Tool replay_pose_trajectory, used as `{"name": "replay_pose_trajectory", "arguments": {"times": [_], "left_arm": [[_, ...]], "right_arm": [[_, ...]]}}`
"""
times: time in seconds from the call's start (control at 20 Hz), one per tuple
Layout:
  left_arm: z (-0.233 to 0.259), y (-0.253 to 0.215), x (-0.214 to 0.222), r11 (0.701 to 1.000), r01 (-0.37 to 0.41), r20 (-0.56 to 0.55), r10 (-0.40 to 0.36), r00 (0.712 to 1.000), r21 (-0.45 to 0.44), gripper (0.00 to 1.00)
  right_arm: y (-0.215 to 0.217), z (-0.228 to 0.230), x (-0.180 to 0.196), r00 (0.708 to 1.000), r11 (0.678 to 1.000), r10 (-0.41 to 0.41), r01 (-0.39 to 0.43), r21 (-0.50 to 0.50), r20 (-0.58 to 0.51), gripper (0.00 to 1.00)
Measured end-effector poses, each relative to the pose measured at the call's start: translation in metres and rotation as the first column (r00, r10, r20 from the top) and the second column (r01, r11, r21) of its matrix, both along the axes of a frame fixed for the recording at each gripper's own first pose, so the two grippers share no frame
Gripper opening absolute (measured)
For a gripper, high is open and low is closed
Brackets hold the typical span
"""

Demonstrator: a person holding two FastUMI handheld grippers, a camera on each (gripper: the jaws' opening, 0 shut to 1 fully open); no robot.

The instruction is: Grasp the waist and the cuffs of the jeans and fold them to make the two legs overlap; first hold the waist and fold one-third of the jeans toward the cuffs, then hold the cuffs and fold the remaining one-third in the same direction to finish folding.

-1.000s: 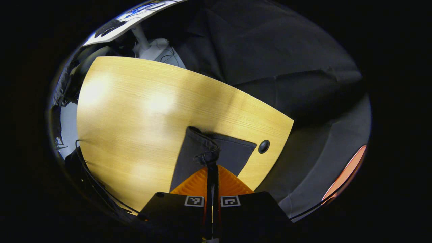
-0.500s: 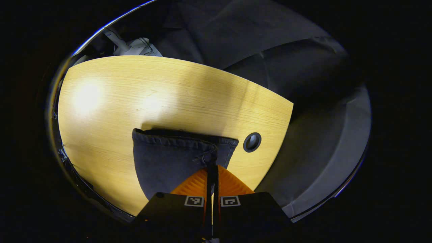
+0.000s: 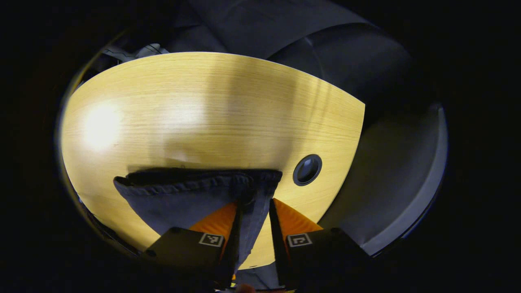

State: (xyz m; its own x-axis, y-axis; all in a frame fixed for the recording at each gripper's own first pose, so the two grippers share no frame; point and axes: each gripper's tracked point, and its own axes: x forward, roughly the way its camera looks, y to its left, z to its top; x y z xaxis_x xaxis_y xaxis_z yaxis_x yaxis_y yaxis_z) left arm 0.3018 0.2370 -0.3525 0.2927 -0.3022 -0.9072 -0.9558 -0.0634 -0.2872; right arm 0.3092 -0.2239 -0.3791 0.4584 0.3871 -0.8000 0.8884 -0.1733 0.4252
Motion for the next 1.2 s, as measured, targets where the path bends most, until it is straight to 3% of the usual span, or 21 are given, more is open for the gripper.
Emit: {"name": "replay_pose_trajectory", "arguments": {"times": [0.05, 0.15, 0.25, 0.3, 0.35, 0.4, 0.45, 0.55, 0.6, 0.65, 0.75, 0.8, 0.85, 0.9, 1.0, 1.05, 1.1, 1.15, 1.2], "left_arm": [[0.001, 0.000, 0.000, 1.000, 0.009, 0.000, -0.009, 1.000, 0.006, 0.46], [0.009, -0.002, 0.002, 0.998, 0.056, 0.014, -0.056, 0.998, 0.012, 0.49], [0.017, -0.002, -0.005, 0.987, 0.152, -0.010, -0.152, 0.988, 0.052, 0.51], [0.023, -0.001, -0.003, 0.976, 0.200, -0.009, -0.200, 0.980, 0.083, 0.55], [0.034, -0.003, 0.002, 0.962, 0.248, 0.011, -0.250, 0.968, 0.114, 0.70], [0.045, -0.004, 0.007, 0.939, 0.308, 0.025, -0.316, 0.949, 0.155, 0.70], [0.058, -0.007, 0.010, 0.906, 0.371, 0.041, -0.386, 0.921, 0.203, 0.55], [0.096, -0.019, 0.019, 0.829, 0.456, 0.085, -0.506, 0.858, 0.324, 0.56], [0.117, -0.024, 0.021, 0.789, 0.477, 0.101, -0.551, 0.828, 0.387, 0.55], [0.144, -0.031, 0.022, 0.731, 0.501, 0.112, -0.609, 0.785, 0.463, 0.70], [0.201, -0.048, 0.018, 0.611, 0.515, 0.132, -0.712, 0.690, 0.601, 0.71], [0.233, -0.057, 0.015, 0.552, 0.488, 0.146, -0.749, 0.646, 0.676, 0.60], [0.268, -0.068, 0.012, 0.491, 0.447, 0.158, -0.785, 0.598, 0.748, 0.62], [0.295, -0.078, 0.006, 0.421, 0.398, 0.155, -0.820, 0.551, 0.815, 0.63], [0.350, -0.093, -0.013, 0.270, 0.261, 0.119, -0.871, 0.476, 0.927, 0.67], [0.370, -0.104, -0.025, 0.215, 0.191, 0.111, -0.889, 0.445, 0.958, 0.60], [0.387, -0.115, -0.038, 0.173, 0.129, 0.103, -0.900, 0.424, 0.976, 0.77], [0.400, -0.129, -0.052, 0.147, 0.080, 0.102, -0.908, 0.406, 0.986, 1.00], [0.403, -0.142, -0.067, 0.136, 0.051, 0.106, -0.914, 0.392, 0.989, 1.00]], "right_arm": [[0.001, 0.000, 0.000, 1.000, 1.000, 0.005, -0.005, -0.007, -0.001, 0.24], [0.003, 0.004, 0.007, 1.000, 1.000, 0.006, -0.005, -0.024, 0.025, 0.26], [-0.003, 0.012, 0.004, 0.998, 0.996, 0.039, -0.036, -0.076, 0.041, 0.31], [-0.004, 0.019, 0.007, 0.996, 0.994, 0.053, -0.047, -0.097, 0.065, 0.35], [-0.005, 0.027, 0.009, 0.994, 0.991, 0.067, -0.056, -0.118, 0.090, 0.51], [-0.007, 0.036, 0.008, 0.990, 0.986, 0.094, -0.078, -0.151, 0.103, 0.72], [-0.010, 0.045, 0.001, 0.986, 0.973, 0.135, -0.114, -0.199, 0.096, 0.82], [-0.011, 0.063, -0.001, 0.971, 0.943, 0.211, -0.171, -0.287, 0.116, 0.95], [-0.009, 0.077, -0.005, 0.957, 0.924, 0.253, -0.196, -0.329, 0.140, 0.96], [-0.006, 0.093, -0.010, 0.939, 0.895, 0.306, -0.227, -0.385, 0.157, 0.96], [-0.001, 0.124, -0.021, 0.885, 0.794, 0.434, -0.287, -0.536, 0.167, 0.96], [0.003, 0.139, -0.027, 0.853, 0.730, 0.494, -0.302, -0.613, 0.168, 0.96], [0.008, 0.160, -0.033, 0.817, 0.664, 0.550, -0.299, -0.685, 0.176, 0.96], [0.015, 0.178, -0.040, 0.774, 0.593, 0.607, -0.289, -0.752, 0.181, 0.96], [0.029, 0.213, -0.051, 0.684, 0.416, 0.712, -0.232, -0.879, 0.157, 1.00], [0.037, 0.232, -0.060, 0.640, 0.337, 0.754, -0.187, -0.923, 0.146, 0.88], [0.043, 0.252, -0.067, 0.608, 0.266, 0.783, -0.134, -0.955, 0.133, 0.96], [0.049, 0.268, -0.078, 0.581, 0.217, 0.804, -0.087, -0.972, 0.127, 0.97], [0.058, 0.276, -0.089, 0.565, 0.186, 0.815, -0.052, -0.981, 0.125, 0.98]]}}
